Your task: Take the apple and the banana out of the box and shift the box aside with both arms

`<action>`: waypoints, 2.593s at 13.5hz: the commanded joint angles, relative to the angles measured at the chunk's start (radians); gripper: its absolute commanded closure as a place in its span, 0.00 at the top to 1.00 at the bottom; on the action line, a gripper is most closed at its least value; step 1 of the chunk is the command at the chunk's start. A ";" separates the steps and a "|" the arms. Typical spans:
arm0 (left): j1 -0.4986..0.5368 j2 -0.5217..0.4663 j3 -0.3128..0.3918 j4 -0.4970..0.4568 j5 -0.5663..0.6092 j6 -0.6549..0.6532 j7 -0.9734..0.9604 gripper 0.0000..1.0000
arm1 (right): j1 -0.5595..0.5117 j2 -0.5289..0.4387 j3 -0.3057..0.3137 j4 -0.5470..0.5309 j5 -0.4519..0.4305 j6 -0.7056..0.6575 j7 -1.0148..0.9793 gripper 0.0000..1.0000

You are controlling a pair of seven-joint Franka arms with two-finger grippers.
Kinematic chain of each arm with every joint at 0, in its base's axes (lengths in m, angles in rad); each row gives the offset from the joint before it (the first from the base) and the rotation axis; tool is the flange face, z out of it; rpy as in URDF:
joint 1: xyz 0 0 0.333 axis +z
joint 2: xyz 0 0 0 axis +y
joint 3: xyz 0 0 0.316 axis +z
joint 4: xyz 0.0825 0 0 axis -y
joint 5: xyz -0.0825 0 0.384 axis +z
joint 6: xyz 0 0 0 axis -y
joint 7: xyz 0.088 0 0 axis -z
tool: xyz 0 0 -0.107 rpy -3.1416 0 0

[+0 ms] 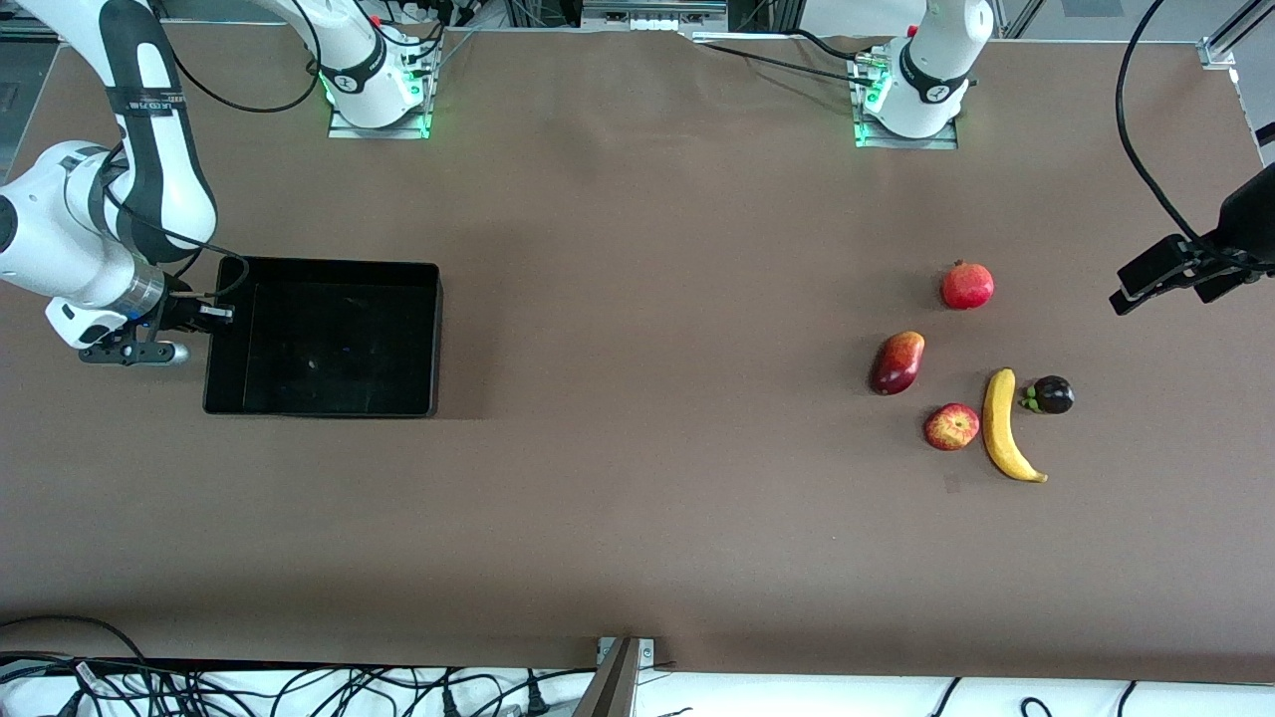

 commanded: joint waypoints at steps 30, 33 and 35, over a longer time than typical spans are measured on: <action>0.003 -0.002 0.014 0.048 -0.014 -0.093 0.093 1.00 | 0.009 -0.038 -0.052 0.713 -0.148 -0.855 -0.022 1.00; 0.003 -0.002 0.014 0.048 -0.014 -0.093 0.093 1.00 | -0.050 -0.040 -0.030 0.786 -0.145 -0.838 -0.014 1.00; 0.003 -0.002 0.014 0.048 -0.014 -0.093 0.093 1.00 | -0.118 -0.069 0.090 0.786 -0.155 -0.862 0.018 1.00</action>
